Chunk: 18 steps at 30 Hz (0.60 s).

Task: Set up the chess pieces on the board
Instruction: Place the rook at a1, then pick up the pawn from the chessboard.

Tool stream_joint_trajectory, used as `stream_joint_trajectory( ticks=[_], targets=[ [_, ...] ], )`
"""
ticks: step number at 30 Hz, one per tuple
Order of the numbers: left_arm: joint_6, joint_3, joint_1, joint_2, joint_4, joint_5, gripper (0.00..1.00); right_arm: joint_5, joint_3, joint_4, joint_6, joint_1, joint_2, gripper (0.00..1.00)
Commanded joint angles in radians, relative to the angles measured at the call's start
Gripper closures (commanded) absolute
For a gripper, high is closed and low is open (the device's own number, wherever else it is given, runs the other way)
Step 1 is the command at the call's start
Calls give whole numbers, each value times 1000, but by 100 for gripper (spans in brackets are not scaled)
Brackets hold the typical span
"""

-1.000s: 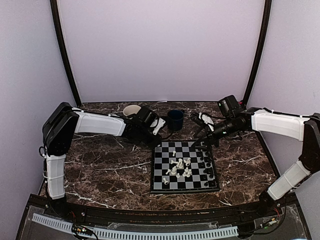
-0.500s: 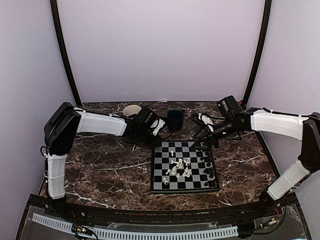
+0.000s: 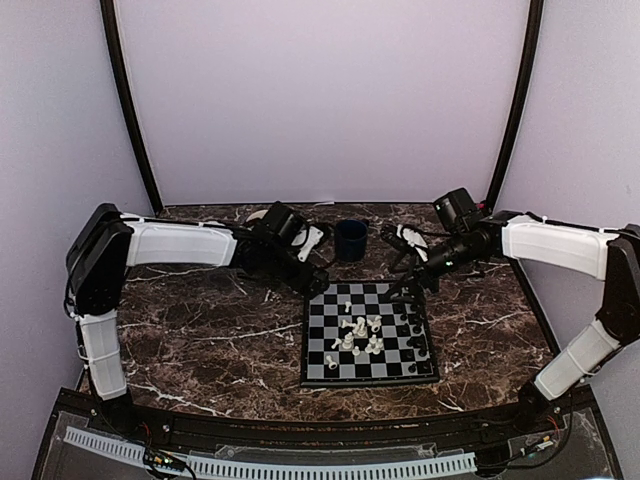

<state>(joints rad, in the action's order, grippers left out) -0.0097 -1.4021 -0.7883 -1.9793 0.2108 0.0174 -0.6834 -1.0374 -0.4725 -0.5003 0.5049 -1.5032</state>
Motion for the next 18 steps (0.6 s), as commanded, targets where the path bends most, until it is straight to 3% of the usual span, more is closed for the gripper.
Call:
stream_joint_trajectory(
  ticks=[1, 6, 13, 15, 18],
  targets=[
    [-24, 38, -2, 185, -4, -11, 1, 72, -87, -38, 6, -5, 54, 2],
    [-1, -19, -3, 205, 83, -113, 1, 185, -153, -63, -5, -4, 97, 2],
    [33, 90, -7, 309, -179, -101, 1, 198, -122, -92, -60, -15, 173, 2],
    [30, 61, -11, 304, -194, -150, 1, 215, -124, -92, -43, -16, 186, 2],
    [76, -52, -12, 232, -147, -237, 1, 374, -122, -41, 13, -16, 221, 2]
  ],
)
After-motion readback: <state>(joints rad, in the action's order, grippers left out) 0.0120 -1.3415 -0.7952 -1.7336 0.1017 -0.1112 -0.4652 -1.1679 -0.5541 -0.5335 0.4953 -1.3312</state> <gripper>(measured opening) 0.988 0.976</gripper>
